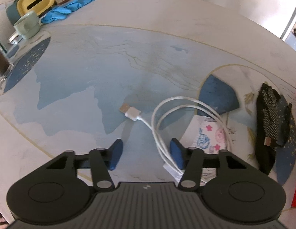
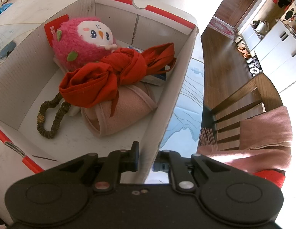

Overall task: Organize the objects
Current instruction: 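Close the left gripper on the white USB cable, then lift and carry the white cable with the left gripper to the box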

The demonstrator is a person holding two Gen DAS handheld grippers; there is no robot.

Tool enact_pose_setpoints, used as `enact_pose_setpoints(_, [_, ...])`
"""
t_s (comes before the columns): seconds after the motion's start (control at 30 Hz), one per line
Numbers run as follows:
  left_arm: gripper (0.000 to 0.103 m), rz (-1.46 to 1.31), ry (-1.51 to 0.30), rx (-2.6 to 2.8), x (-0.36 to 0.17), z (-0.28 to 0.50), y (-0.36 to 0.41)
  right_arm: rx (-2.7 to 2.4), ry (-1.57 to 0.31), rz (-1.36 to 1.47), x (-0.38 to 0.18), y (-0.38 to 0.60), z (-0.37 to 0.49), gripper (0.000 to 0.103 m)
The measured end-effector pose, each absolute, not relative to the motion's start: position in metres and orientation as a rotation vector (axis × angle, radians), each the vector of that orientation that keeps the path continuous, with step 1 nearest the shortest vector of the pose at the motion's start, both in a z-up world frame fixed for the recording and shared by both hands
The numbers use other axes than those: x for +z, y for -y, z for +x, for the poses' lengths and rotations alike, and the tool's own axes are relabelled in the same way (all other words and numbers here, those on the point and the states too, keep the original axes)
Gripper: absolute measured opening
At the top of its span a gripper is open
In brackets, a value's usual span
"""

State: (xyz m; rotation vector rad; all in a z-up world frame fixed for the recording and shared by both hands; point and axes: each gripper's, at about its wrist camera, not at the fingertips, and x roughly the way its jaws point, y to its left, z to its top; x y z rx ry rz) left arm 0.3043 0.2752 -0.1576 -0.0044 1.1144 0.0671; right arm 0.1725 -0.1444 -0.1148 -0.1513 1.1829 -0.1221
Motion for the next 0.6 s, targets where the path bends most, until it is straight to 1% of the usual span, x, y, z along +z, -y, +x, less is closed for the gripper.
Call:
enact_pose_setpoints(0.07, [0.033,0.003,-1.112,0.046,-0.156,0.304,-0.272,-0.122,-1.183,-0.152,-0.115,0.144,0.172,0.011])
enact_pose_setpoints(0.1, [0.030,0.004,-1.112,0.034,-0.156,0.304,-0.270,-0.122,-1.183,-0.151,-0.115,0.144,0.173,0.011])
enact_pose_setpoints(0.17, [0.018,0.001,-1.113,0.012,-0.155,0.304,-0.268,-0.122,-1.183,-0.150,-0.115,0.144,0.172,0.011])
enact_pose_setpoints(0.3, [0.014,-0.011,-1.108,-0.018,-0.156,0.304,-0.267,-0.122,-1.183,-0.149,-0.116,0.144,0.172,0.011])
enact_pose_setpoints(0.43, [0.005,-0.054,-1.100,-0.038,-0.153,0.302,-0.273,-0.123,-1.182,-0.148,-0.116,0.144,0.172,0.011])
enact_pose_setpoints(0.6, [0.005,-0.085,-1.063,-0.094,-0.138,0.294,-0.276,-0.123,-1.182,-0.146,-0.116,0.145,0.172,0.010])
